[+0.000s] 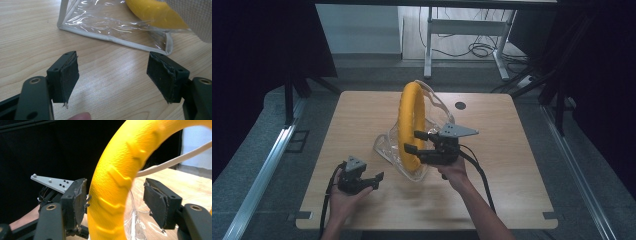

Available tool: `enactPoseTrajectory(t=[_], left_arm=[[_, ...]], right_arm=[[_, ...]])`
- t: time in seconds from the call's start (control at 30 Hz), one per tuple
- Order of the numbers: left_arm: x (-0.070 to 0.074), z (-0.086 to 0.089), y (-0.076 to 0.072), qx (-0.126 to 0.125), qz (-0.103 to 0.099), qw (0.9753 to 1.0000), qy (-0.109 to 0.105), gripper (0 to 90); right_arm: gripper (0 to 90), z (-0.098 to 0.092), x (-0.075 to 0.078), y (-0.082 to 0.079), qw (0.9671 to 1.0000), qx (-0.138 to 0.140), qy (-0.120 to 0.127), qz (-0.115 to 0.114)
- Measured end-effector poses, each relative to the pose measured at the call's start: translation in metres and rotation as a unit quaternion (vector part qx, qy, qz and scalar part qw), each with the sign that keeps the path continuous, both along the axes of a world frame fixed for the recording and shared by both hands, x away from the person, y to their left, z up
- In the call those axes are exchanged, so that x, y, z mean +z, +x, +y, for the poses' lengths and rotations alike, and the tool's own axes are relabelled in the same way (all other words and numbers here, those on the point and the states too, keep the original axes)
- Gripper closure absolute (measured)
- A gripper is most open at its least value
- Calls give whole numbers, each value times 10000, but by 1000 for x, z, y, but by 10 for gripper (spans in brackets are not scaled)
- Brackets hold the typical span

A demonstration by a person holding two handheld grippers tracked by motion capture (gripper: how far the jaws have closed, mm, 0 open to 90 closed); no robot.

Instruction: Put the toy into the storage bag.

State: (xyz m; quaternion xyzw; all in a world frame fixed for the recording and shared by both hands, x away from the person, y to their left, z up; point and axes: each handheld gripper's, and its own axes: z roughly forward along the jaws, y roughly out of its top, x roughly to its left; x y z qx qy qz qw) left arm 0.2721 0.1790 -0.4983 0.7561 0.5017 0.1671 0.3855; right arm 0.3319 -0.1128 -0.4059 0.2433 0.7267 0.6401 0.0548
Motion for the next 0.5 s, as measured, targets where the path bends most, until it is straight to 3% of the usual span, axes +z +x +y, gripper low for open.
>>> enactPoseTrajectory(t=[0.5], left_arm=[[0,0,0,7,1,10000,9,256]], right_arm=[[347,-16,1,-4,9998,-32,123,-129]])
